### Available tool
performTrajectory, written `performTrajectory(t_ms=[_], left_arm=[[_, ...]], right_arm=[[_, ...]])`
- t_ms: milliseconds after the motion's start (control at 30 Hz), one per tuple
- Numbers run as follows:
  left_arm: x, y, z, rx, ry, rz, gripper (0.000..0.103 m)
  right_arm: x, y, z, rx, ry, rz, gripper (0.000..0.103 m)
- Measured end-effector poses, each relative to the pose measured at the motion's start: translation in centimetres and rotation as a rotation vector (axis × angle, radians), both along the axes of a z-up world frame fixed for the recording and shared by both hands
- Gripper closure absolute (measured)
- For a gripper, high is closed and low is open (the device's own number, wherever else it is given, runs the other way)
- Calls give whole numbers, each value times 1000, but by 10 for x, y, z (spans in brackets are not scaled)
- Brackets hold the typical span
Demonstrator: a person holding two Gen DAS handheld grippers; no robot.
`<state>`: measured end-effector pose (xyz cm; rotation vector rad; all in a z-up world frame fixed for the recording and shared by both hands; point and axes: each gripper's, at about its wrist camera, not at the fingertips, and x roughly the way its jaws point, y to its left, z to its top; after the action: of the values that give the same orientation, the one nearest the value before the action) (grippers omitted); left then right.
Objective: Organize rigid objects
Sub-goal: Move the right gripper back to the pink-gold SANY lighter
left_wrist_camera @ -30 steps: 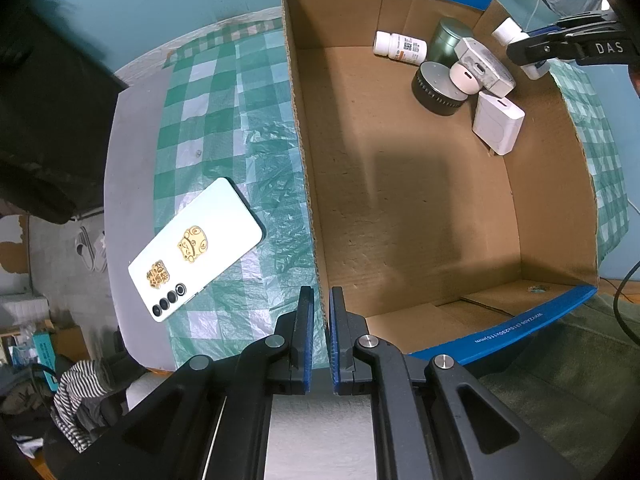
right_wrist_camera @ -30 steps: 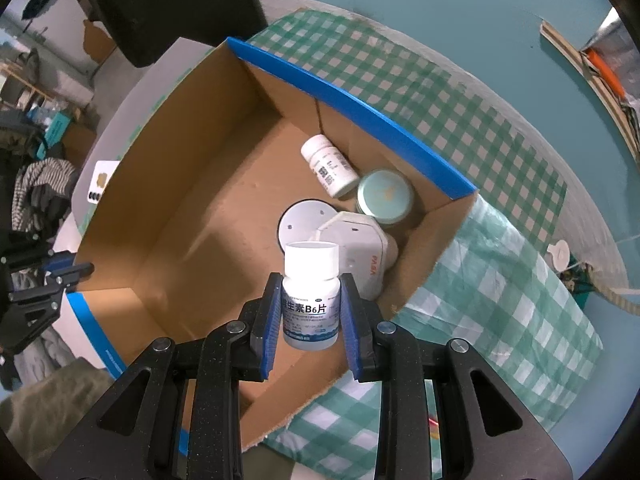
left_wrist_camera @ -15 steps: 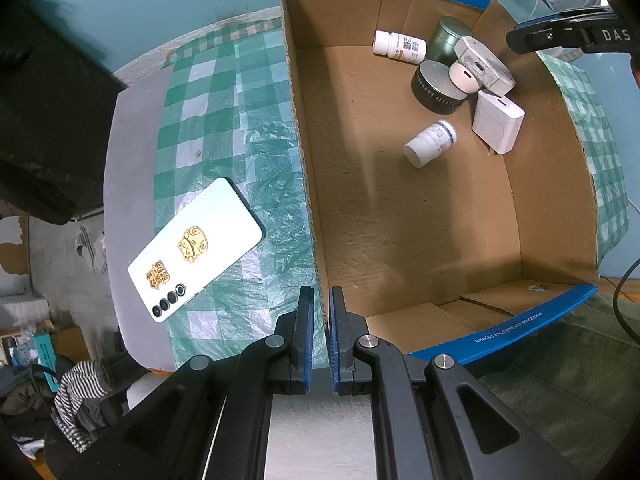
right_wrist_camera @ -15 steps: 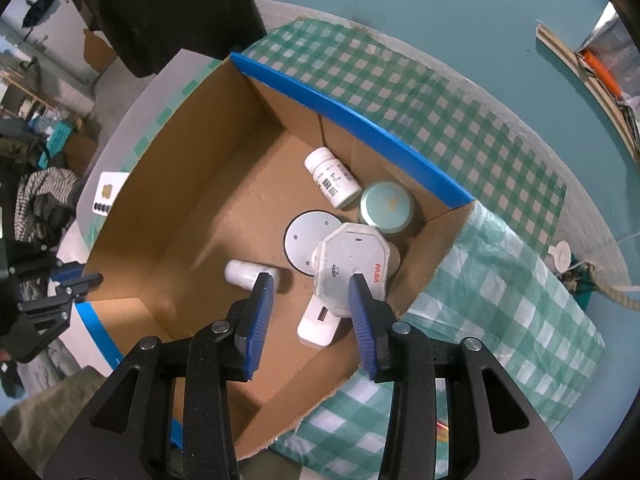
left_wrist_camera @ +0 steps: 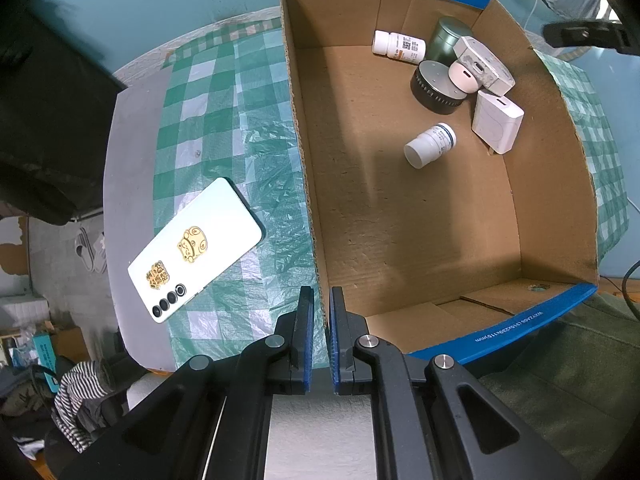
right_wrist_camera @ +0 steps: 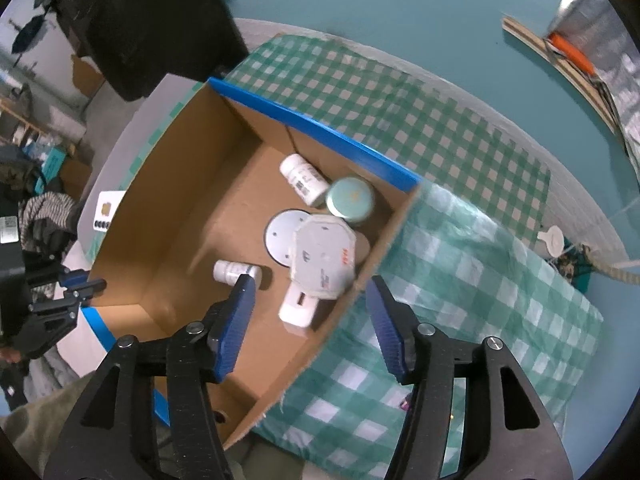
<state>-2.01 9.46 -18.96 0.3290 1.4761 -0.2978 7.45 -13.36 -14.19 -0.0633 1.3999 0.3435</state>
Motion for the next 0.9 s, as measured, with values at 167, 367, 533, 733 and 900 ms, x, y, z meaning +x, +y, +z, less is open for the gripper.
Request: performTrajectory(t_ms=[167,367,533,733,900], left_arm=[[0,0,0,-1,0,1,96],[0,-1,0,2,0,-3,96],[-1,-2,-1,3,-1,-6,96],[-1,-1,-2,5,0,-8,96],[-2,-1,-2,9,2,-12,96]], right_arm=[[-13,-37,-1,-6,7,-94,35],[-35,-95,-16,-24,55,-239,33],[-56,-136,-32,-44,105,-341,33],[-80,-171,-55,-76,151,-406,33],[-95,-179,-79,-95,177,-350,33]])
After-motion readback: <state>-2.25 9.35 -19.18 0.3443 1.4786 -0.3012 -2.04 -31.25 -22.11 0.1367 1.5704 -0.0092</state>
